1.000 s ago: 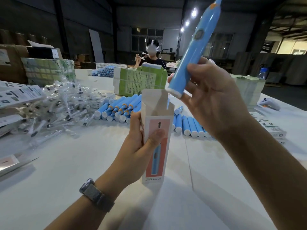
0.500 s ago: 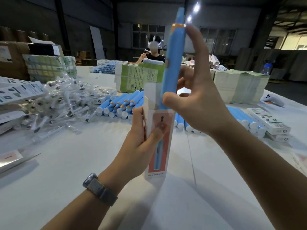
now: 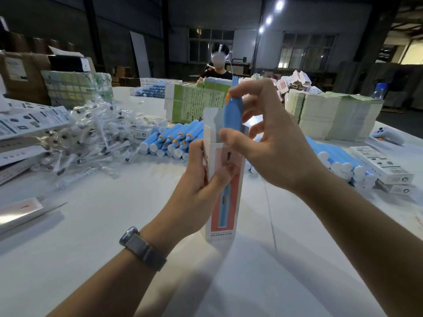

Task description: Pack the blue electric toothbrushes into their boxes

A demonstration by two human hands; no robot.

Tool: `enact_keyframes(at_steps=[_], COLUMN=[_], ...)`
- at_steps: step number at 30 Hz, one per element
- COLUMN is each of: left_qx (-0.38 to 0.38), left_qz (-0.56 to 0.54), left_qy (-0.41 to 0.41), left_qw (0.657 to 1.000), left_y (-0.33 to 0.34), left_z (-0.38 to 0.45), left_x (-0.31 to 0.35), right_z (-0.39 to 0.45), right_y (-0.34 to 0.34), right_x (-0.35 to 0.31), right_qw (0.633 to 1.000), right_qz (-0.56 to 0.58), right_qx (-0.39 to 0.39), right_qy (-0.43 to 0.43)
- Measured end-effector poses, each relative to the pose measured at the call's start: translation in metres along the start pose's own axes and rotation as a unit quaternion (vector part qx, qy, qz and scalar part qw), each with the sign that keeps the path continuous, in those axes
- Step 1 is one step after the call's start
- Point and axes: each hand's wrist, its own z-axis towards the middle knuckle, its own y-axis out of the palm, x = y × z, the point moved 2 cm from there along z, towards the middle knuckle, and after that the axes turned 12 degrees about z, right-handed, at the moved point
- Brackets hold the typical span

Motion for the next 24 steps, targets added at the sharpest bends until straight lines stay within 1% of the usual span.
enact_keyframes(at_steps=[2, 5, 8, 12, 15, 20, 22, 24], left_qx=[-0.007, -0.021, -0.027, -0.034, -0.035, -0.036, -0.037, -0.037], left_qz=[-0.005, -0.016, -0.03, -0.044, -0.037, -0.021, -0.03, -0.049], left_qy=[-0.002, -0.008, -0.01, -0.015, -0.013, -0.02, -0.024, -0.025], left_qw=[1.0, 1.0, 0.999, 0.998, 0.999, 0.999, 0.999, 0.998], left_y=[-0.002, -0.005, -0.006, -0.006, -0.007, -0.011, -0.014, -0.017], left_z=[0.001, 0.001, 0.001, 0.0, 0.0, 0.001, 0.0, -0.001], left_x=[0.0, 0.0, 0.003, 0.005, 0.006, 0.007, 0.008, 0.009], right_z=[-0.002, -0.004, -0.006, -0.005, -0.006, -0.007, -0.007, -0.005], right_y=[0.004, 0.005, 0.005, 0.004, 0.004, 0.004, 0.005, 0.011], right_x=[0.003, 0.006, 0.008, 0.01, 0.014, 0.014, 0.015, 0.014], right_qw=[1.0, 0.998, 0.993, 0.988, 0.991, 0.995, 0.995, 0.993], right_qz=[0.006, 0.048, 0.111, 0.148, 0.132, 0.083, 0.084, 0.107], right_qx=[0.02, 0.04, 0.037, 0.033, 0.011, 0.004, 0.0, 0.013], right_qy=[-0.009, -0.027, -0.023, -0.021, -0.028, -0.058, -0.06, -0.057])
